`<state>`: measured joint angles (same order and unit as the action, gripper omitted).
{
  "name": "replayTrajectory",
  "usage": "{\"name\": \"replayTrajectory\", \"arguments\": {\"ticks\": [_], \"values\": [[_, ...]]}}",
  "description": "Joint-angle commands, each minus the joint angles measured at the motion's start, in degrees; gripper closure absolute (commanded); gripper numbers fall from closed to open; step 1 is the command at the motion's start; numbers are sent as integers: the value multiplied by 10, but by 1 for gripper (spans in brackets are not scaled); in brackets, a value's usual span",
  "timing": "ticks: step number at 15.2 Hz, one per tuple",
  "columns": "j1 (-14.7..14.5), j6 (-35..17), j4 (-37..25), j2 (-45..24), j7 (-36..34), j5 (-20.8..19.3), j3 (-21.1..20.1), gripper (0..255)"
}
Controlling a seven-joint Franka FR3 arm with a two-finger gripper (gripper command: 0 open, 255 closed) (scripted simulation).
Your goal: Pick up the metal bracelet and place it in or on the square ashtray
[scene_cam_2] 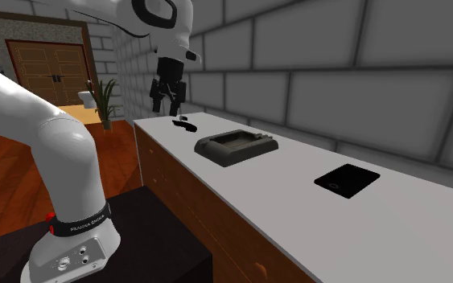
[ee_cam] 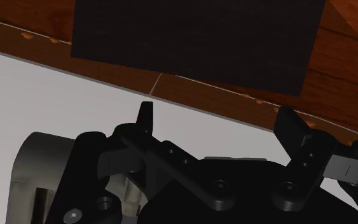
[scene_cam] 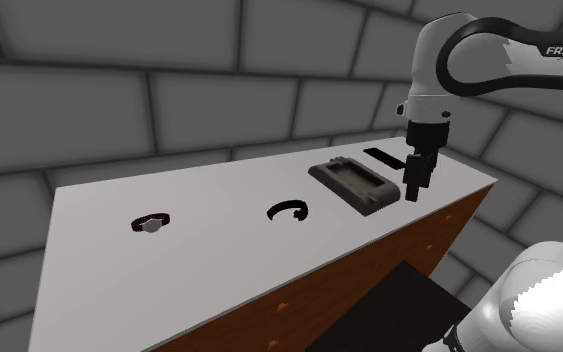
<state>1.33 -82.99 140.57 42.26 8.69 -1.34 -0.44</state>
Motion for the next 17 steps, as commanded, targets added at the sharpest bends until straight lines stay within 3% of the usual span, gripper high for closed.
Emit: {"name": "replayTrajectory", "arguments": {"ticks": [1, 9, 17], "values": [[0, 0, 0, 0, 0, 0, 0, 0], [-14, -102, -46, -118, -140, 37, -96, 0], [-14, -177, -146, -275, -286, 11, -178, 0]]}}
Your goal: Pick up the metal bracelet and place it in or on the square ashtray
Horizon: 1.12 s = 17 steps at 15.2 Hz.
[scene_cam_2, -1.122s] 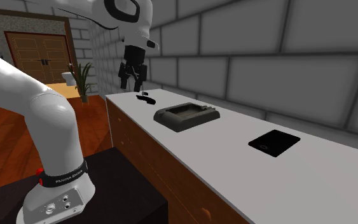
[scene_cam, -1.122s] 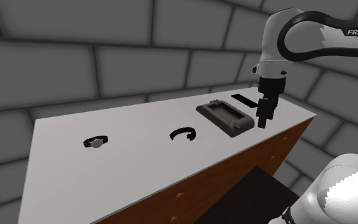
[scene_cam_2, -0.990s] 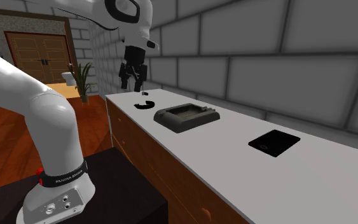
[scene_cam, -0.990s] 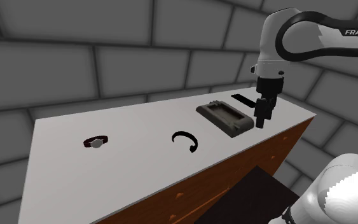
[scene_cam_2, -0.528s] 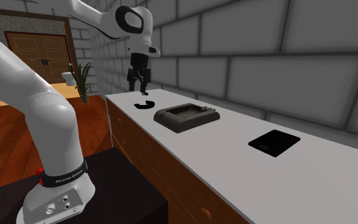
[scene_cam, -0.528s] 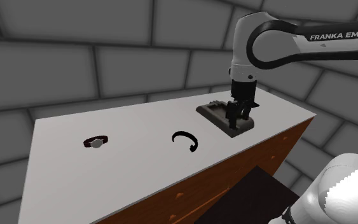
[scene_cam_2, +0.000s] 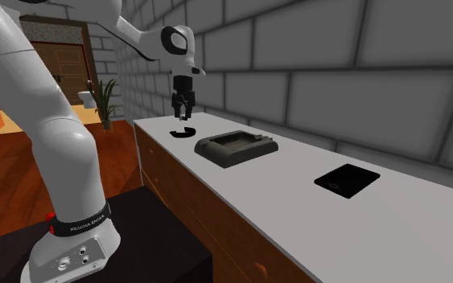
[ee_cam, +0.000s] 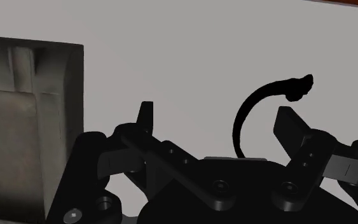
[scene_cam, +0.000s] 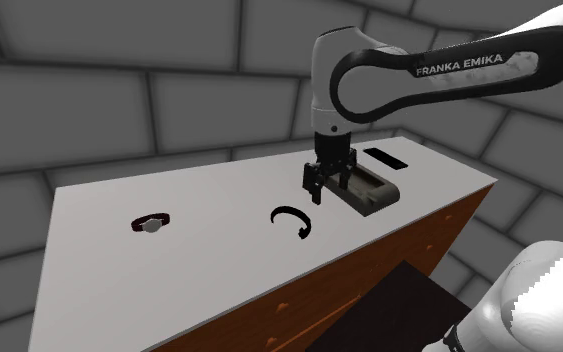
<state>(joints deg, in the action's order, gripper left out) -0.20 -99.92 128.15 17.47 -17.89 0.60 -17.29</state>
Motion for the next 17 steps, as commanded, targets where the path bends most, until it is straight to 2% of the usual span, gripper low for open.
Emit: {"name": "replayTrajectory", "arguments": {"ticks": [1, 5, 12, 17], "values": [[2, -13, -38, -49, -40, -16, -18, 0], [-1, -27, -100, -126, -106, -52, -43, 0], [0, -85, -46, -130, -109, -55, -40, 0], [0, -85, -46, -130, -109, -55, -40, 0]]}}
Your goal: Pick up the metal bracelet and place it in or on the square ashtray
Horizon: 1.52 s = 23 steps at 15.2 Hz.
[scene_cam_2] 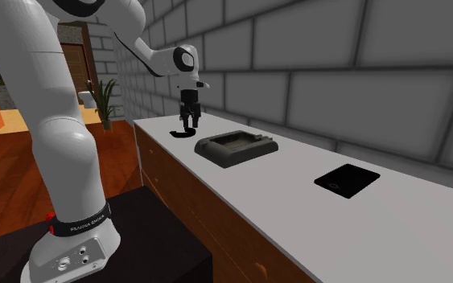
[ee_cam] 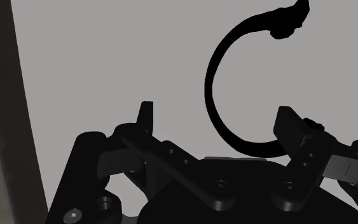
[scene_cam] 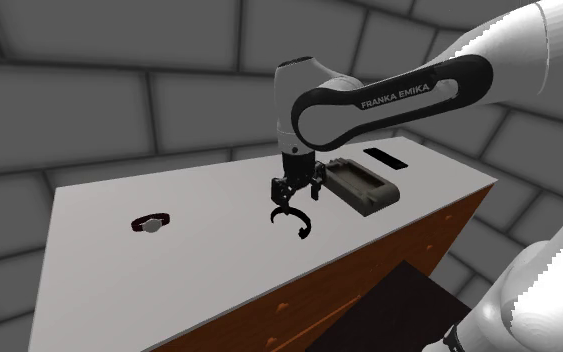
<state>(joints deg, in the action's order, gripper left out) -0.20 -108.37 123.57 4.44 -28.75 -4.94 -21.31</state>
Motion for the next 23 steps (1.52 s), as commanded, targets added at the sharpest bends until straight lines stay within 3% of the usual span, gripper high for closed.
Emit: {"name": "replayTrajectory", "arguments": {"ticks": [1, 3, 4, 13, 14, 16, 17, 23], "values": [[0, 0, 0, 0, 0, 0, 0, 0], [0, 0, 0, 0, 0, 0, 0, 0], [0, 0, 0, 0, 0, 0, 0, 255], [0, 0, 0, 0, 0, 0, 0, 255], [0, 0, 0, 0, 0, 0, 0, 0], [-13, -206, 200, 188, 21, 59, 10, 0], [-22, -239, 232, 216, 21, 66, 15, 0], [-15, -293, 251, 179, 12, 54, 10, 0]]}}
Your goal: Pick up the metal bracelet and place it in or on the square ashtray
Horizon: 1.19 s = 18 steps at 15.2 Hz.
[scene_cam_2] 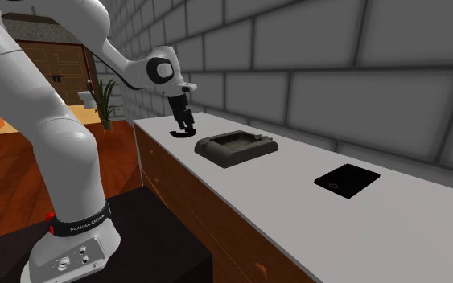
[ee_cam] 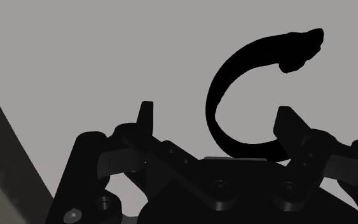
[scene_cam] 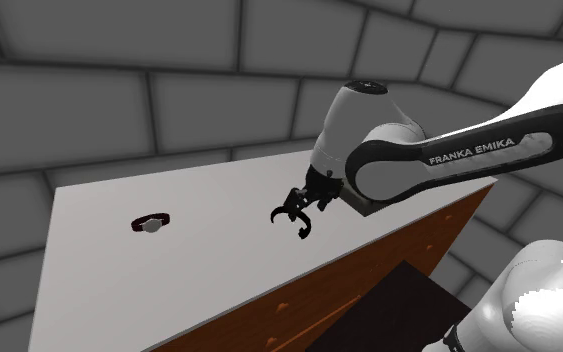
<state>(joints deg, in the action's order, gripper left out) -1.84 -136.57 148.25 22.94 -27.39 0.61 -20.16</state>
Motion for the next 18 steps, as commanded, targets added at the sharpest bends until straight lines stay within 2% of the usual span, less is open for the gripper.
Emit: {"name": "replayTrajectory", "arguments": {"ticks": [1, 9, 10, 18], "values": [[4, -25, 8, -16, -5, -6, -4, 0], [4, -25, 8, -16, -5, -6, -4, 0], [4, -25, 8, -16, -5, -6, -4, 255], [4, -25, 8, -16, -5, -6, -4, 255]]}}
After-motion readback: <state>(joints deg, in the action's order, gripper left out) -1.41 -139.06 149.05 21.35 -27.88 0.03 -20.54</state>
